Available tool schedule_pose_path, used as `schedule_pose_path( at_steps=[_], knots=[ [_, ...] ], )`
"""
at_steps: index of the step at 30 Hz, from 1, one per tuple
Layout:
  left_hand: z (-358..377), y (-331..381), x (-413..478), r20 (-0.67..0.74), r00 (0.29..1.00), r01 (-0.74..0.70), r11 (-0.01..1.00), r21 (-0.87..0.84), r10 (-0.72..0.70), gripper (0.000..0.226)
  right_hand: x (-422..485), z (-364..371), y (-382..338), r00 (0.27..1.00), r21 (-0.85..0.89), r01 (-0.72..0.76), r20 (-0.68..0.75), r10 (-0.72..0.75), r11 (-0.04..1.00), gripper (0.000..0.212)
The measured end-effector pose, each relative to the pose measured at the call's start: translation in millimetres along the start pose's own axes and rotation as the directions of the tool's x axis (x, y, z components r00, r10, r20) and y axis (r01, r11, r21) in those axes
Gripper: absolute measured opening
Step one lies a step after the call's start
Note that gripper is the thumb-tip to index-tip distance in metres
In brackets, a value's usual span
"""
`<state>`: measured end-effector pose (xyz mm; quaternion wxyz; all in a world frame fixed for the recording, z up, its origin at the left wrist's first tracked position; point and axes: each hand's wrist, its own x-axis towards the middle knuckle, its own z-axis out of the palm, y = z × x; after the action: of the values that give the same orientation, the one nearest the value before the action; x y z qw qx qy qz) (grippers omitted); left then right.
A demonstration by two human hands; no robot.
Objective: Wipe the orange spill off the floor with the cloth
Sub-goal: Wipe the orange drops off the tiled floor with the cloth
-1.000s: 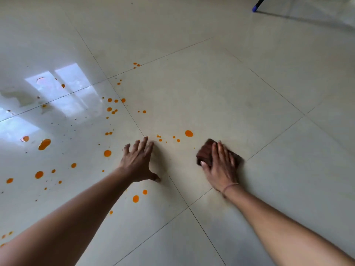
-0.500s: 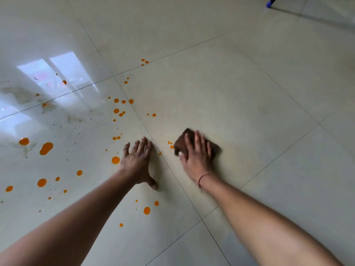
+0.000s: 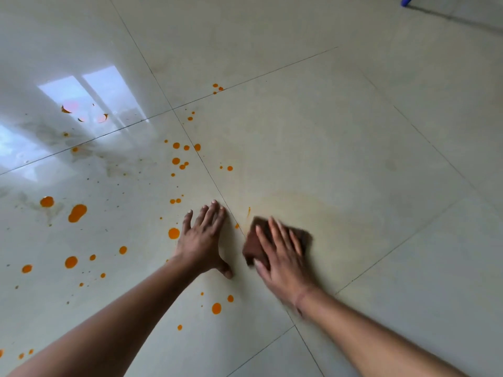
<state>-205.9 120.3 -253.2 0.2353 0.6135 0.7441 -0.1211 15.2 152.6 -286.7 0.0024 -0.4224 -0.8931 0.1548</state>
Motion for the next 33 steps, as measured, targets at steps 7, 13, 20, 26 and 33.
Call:
schedule_pose_path(
  at_steps=[7,13,20,26,33],
  knots=[
    [-1,4,1,-0.011,1.000,0.019,1.000,-0.008,-0.019,0.158,84,-25,25,0.965,-0.015,-0.253,-0.071,0.251,0.967,0.070],
    [-1,10,-14,-0.071,0.987,0.147,0.989,-0.001,-0.147,0.158,0,-9,26,0.960,-0.035,0.272,0.072,-0.269,0.962,0.077],
    [11,12,-37,-0.101,0.979,0.181,0.984,0.010,-0.179,0.126,55,4,-42,0.994,-0.011,0.105,0.034,-0.105,0.994,0.072],
    [16,6,-61,-0.047,0.985,0.166,0.986,-0.010,-0.166,0.139,22,-12,27,0.961,-0.024,0.253,0.119,-0.249,0.967,0.076],
    [38,-33,-110,-0.063,0.968,0.243,0.970,0.003,-0.242,0.138,4,7,-48,0.919,0.035,0.355,0.169,-0.356,0.934,0.074]
  ],
)
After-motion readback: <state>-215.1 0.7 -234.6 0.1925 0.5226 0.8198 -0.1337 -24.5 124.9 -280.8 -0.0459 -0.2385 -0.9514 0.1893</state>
